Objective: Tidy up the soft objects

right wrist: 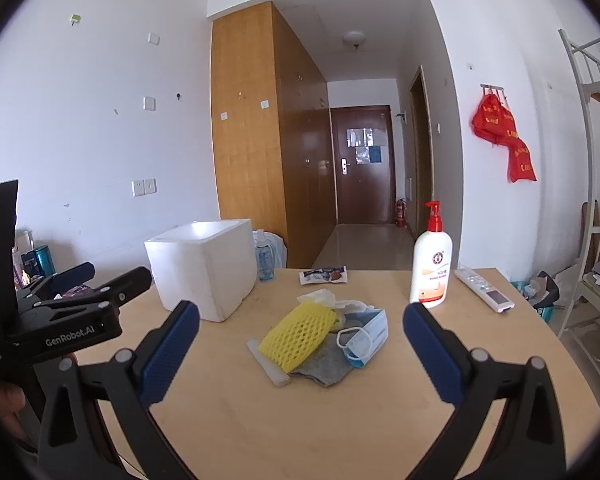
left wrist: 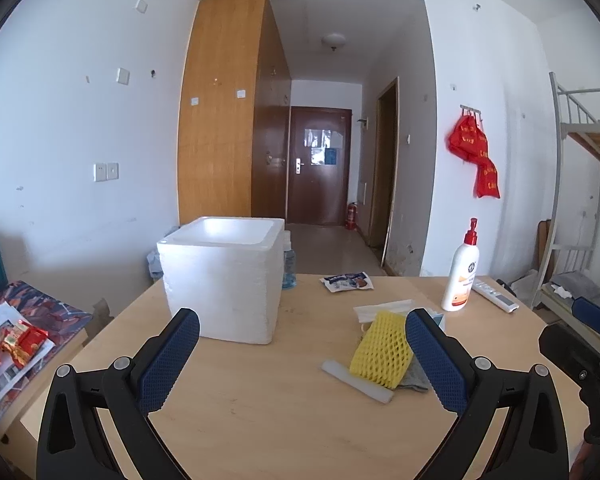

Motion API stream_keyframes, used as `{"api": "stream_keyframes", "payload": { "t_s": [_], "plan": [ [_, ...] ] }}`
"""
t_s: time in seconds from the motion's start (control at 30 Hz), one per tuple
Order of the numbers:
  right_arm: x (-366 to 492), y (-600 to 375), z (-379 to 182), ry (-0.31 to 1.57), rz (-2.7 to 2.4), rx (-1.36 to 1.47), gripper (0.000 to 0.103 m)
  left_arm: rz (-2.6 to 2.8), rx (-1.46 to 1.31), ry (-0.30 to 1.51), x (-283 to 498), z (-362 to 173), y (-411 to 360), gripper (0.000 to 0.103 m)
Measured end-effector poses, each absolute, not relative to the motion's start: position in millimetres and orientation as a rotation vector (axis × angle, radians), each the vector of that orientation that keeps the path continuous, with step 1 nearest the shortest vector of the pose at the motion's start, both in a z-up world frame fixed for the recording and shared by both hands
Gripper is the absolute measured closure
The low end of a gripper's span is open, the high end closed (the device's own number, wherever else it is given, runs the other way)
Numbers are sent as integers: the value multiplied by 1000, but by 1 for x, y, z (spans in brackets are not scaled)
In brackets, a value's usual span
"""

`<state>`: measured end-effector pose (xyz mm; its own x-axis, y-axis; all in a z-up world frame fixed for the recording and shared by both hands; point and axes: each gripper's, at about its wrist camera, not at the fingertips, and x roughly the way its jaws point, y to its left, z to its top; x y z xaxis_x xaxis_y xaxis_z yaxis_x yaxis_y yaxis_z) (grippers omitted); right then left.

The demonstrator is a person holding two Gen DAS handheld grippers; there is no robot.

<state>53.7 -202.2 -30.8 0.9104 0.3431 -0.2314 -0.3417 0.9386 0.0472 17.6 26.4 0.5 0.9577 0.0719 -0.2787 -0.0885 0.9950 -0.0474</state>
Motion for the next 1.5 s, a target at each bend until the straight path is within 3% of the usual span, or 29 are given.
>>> {"api": "stream_keyframes", "payload": {
  "t_s": [1.5],
  "plan": [
    [67,-199,-23,265,375,10,0,107,-37,316,27,8,24,0]
  ]
}}
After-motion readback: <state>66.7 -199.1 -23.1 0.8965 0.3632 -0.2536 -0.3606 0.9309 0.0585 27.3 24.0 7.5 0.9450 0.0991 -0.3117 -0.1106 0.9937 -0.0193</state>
